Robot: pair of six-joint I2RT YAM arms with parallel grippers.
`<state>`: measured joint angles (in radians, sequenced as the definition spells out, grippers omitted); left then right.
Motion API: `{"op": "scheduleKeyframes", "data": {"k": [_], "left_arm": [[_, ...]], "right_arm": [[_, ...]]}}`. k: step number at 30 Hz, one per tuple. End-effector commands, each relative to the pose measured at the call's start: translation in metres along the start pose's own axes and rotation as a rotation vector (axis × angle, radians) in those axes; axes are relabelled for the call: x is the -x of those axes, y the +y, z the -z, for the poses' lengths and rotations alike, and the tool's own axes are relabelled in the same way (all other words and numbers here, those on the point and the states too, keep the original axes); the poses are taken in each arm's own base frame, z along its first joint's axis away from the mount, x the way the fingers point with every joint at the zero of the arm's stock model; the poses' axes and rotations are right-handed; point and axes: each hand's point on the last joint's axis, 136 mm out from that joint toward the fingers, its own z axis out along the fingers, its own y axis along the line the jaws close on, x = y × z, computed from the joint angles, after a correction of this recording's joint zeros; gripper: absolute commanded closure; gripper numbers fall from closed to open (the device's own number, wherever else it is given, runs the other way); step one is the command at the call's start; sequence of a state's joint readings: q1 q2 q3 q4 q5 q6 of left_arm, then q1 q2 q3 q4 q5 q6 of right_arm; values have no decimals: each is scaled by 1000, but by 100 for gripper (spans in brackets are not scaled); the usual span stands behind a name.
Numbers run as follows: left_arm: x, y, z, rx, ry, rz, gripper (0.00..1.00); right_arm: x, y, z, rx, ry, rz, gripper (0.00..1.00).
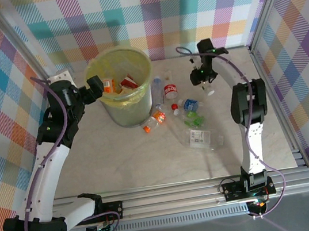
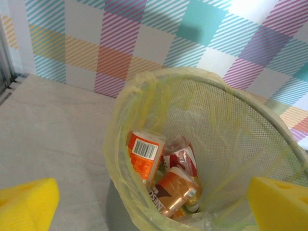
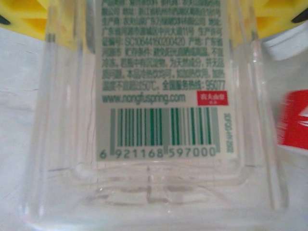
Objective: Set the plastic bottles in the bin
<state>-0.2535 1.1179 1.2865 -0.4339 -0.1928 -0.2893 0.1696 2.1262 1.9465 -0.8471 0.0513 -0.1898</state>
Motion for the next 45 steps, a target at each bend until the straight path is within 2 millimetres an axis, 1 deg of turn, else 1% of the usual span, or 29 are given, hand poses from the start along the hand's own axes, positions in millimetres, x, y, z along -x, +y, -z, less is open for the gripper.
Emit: {"op": "scheduleKeyframes", "data": {"k": [1, 4, 5, 7, 9, 13, 14, 17, 19, 23, 26, 29, 30, 39, 45], "left_arm": [[2, -10, 2, -34, 26, 43, 0], [-1, -20, 2, -89, 51, 64, 0], [-2, -24, 2, -110, 59, 75, 0], [-4, -37, 2, -178, 81, 104, 0], [-7, -50, 3, -244, 108, 139, 0], [-13, -89, 7, -400, 165, 178, 0], [-14, -98, 9, -433, 175, 178, 0], [-21, -135, 18, -548, 219, 157, 0], [-26, -156, 23, -601, 243, 136, 0], [-32, -191, 34, -694, 263, 93, 0], [-32, -209, 42, -759, 264, 87, 0], [-33, -215, 45, -770, 267, 91, 0], [-25, -220, 46, -790, 236, 97, 0], [-16, -240, 50, -880, 236, 130, 0], [-15, -249, 45, -897, 250, 125, 0]], "right_arm": [[28, 21, 75, 93, -185, -60, 51], [34, 46, 117, 203, -291, -98, 51], [35, 54, 129, 233, -321, -98, 51], [35, 75, 155, 311, -385, -88, 51], [33, 97, 177, 393, -438, -69, 51], [27, 143, 220, 541, -539, 4, 51], [26, 152, 228, 571, -557, 18, 51], [21, 183, 254, 665, -613, 76, 50], [18, 201, 266, 704, -637, 115, 50], [13, 225, 277, 739, -654, 159, 49], [10, 235, 282, 758, -667, 174, 49], [9, 241, 285, 767, -672, 185, 49], [8, 243, 286, 771, -674, 191, 49], [7, 255, 290, 778, -685, 222, 49], [6, 260, 291, 779, -687, 234, 48]]}}
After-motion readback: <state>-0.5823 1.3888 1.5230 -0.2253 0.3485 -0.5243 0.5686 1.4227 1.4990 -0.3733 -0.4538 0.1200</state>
